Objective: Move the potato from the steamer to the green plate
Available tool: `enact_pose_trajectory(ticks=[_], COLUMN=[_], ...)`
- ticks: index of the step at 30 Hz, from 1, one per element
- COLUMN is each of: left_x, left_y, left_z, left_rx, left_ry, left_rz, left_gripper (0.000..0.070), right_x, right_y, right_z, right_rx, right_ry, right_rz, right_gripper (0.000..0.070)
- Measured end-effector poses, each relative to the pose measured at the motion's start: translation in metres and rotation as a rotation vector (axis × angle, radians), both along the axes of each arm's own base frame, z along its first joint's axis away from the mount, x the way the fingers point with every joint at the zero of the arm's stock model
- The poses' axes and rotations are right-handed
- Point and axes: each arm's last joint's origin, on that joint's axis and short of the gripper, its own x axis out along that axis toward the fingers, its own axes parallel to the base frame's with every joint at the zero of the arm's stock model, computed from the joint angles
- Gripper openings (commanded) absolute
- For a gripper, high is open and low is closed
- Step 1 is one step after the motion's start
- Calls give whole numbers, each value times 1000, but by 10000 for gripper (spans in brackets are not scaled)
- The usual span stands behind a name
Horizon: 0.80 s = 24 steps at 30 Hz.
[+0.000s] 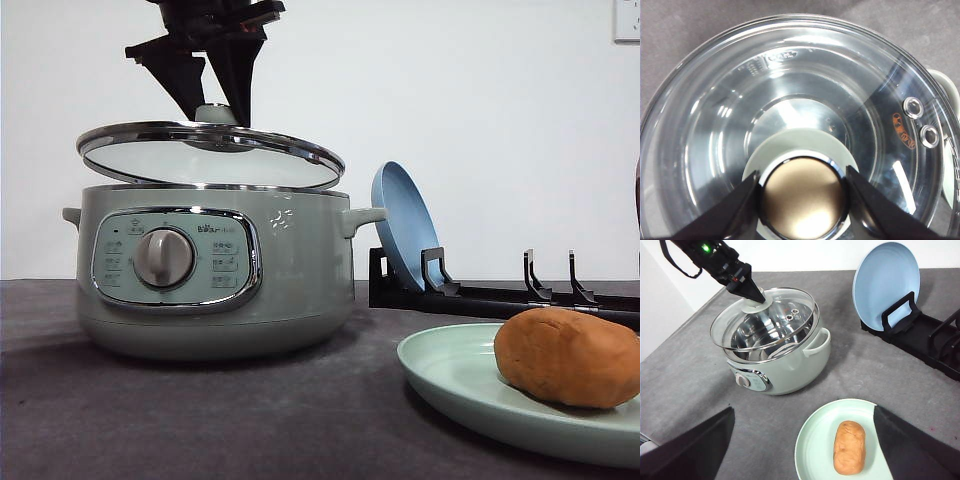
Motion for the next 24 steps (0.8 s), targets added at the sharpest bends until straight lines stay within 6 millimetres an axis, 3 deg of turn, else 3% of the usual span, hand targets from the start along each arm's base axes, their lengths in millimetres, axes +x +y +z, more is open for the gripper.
enact_pose_trajectory(ticks=[12,24], left_x=[0,4], left_y=[0,-3], left_z=[-1,-18], left_rx=[1,13], left_ry=[1,30], left_rz=[0,-2], left_gripper=[0,0], right_x=[0,0], right_y=[0,0], right_z=[0,0], right_rx=[-1,4], right_ry=[-1,3], right_rz=[-3,-6], right_gripper=[561,561])
